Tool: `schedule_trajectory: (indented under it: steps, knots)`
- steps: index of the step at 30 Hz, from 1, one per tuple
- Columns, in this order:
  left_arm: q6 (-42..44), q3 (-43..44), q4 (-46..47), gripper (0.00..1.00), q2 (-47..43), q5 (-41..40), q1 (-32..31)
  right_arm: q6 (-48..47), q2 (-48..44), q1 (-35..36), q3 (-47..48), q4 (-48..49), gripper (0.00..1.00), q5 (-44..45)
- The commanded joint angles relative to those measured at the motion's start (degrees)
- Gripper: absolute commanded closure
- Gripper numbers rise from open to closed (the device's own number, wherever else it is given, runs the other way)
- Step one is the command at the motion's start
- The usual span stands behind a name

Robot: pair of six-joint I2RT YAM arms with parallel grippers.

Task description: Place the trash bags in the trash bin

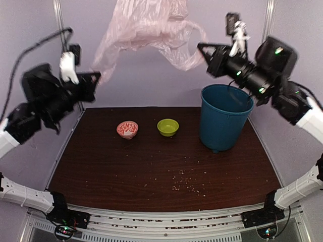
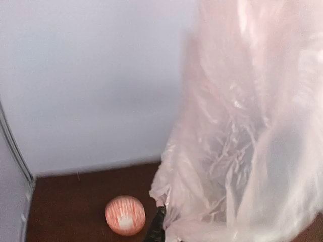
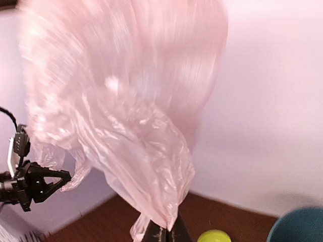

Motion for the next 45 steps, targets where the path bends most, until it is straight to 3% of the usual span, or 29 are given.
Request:
schedule_trajectory:
  steps: [1,3,5,9,15,20,25,29,32,35,37,40,42,45]
  knots:
    - [-20.6,-22.79,-16.01,1.0,10.06,11.85,-4.63,6.51,16.66,-0.19,-21.16,-18.59,1.0,-3.39]
    - [-24.69,-23.68,-17.16,1.0,8.59,9.8,-13.0,9.89,14.62,2.79,-24.52,-20.79,1.0,-7.56]
    - [-25.57,-22.16,-17.27,1.0,5.57,6.73,-18.48,10.18,6.18,7.01,-27.46,-18.18,1.0,-11.27]
    - [-26.41,-17.74,-18.95,1.0,0.55,-0.77,-19.41,12.21,-4.66,10.43,-27.74,-13.38,1.0,-15.25]
    - [-30.41,-11.22,-27.77,1.0,0.41,-11.32,-19.15,15.78,-4.84,6.7,-24.15,-13.68,1.0,-11.63]
    - [-34.37,-7.89,-33.43,1.0,4.14,-4.69,-15.47,20.98,-1.42,2.34,-20.86,-11.52,1.0,-11.2]
    - [-33.65,-9.2,-33.3,1.0,9.5,10.6,-4.67,24.48,6.43,-1.34,-16.27,-14.52,1.0,-9.17]
    - [-27.81,-8.86,-27.83,1.0,13.12,19.27,3.93,26.69,18.18,-6.77,-10.94,-21.94,1.0,-10.4]
    - [-20.96,-1.63,-27.39,1.0,18.83,17.22,10.22,25.44,25.14,-9.57,-2.66,-23.45,1.0,-13.64]
    - [-12.06,10.76,-29.34,1.0,23.56,9.35,13.81,23.08,31.81,-10.8,15.5,-29.92,1.0,-15.2]
    - [-9.61,25.34,-32.5,1.0,25.56,5.94,15.5,19.51,34.78,-9.91,32.16,-33.66,1.0,-13.7]
    - [-4.27,43.83,-29.92,1.0,25.57,7.76,15.62,10.33,35.66,-5.59,51.88,-33.46,1.0,-8.49]
    - [0.65,47.21,-20.85,1.0,21.57,14.31,15.58,2.13,31.04,-0.81,51.48,-26.99,1.0,-5.23]
    - [7.95,35.22,-0.46,1.0,10.66,17.68,15.22,-7.82,19.33,6.07,34.27,-12.98,1.0,0.44]
